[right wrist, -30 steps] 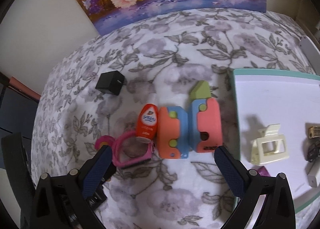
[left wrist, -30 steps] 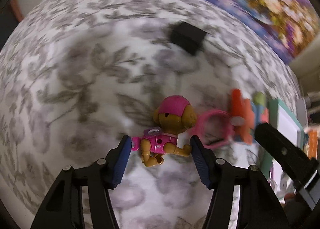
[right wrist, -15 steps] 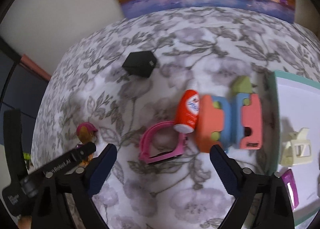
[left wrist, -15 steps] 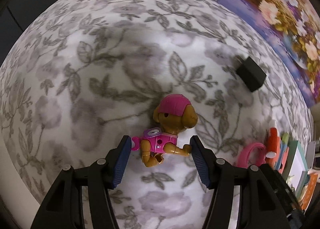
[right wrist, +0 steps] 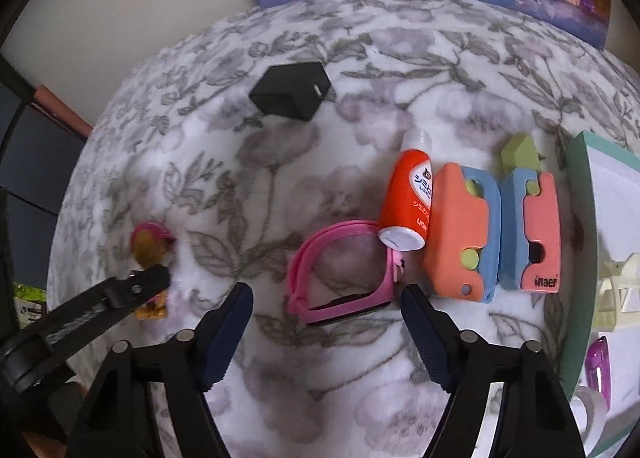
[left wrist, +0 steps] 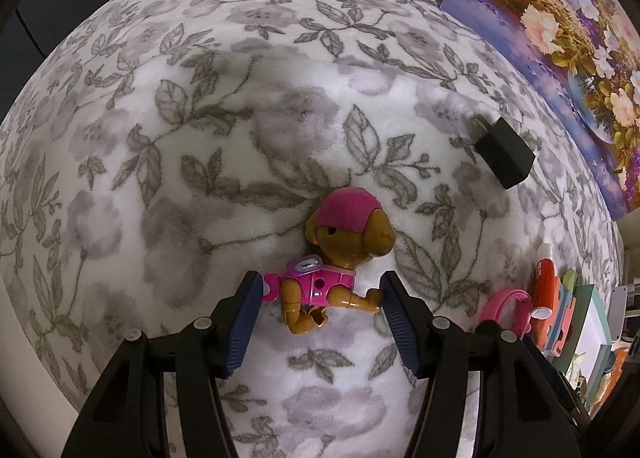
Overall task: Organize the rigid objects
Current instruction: 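Close the left tool on the dog figure while the right tool grasps the pink watch band, then carry the dog figure with the left tool while the right tool carries the watch band into the tray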
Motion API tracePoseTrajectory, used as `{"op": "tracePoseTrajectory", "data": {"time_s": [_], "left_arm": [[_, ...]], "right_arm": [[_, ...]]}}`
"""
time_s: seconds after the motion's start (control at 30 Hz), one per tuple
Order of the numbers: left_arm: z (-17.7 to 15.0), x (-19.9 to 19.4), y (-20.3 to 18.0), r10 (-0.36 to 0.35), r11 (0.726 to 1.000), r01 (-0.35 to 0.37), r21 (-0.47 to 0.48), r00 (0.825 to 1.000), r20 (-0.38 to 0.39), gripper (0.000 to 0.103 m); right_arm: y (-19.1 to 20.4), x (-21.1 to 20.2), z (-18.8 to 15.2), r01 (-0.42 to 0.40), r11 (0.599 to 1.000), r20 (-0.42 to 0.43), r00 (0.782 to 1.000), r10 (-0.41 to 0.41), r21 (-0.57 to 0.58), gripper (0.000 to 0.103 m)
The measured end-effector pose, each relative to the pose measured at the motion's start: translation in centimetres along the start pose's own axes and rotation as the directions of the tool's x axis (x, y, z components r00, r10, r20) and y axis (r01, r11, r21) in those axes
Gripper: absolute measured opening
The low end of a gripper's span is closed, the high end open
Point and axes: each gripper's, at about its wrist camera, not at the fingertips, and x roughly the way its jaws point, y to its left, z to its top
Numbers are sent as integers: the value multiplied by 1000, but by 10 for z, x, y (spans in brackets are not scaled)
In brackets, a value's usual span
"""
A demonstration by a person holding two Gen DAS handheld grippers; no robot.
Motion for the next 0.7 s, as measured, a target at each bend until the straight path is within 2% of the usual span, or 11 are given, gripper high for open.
{"op": "tracePoseTrajectory", "data": {"time_s": [0.17,0.3,0.37,0.5,0.7], "left_arm": [[0,0,0,0,1000,0,4,1000,5,62],[-1,-1,-1,-2,1000,2,-1,1000,16,62],[-1,-1,-2,-3,1000,3,-3,1000,20,62],[-2,-4,-1,-5,1000,5,-9,1000,31,62],[-4,-26,-8,-14,1000,13,8,995,98,62]], "right_arm": [[6,6,3,54,998,17,998,-54,-29,72],[18,10,1,142,985,28,990,-140,-101,64],[20,11,0,159,980,36,987,-156,-117,63],[14,8,-1,122,988,39,992,-119,-94,63],[9,-16,0,15,999,62,998,-11,-51,63]]}}
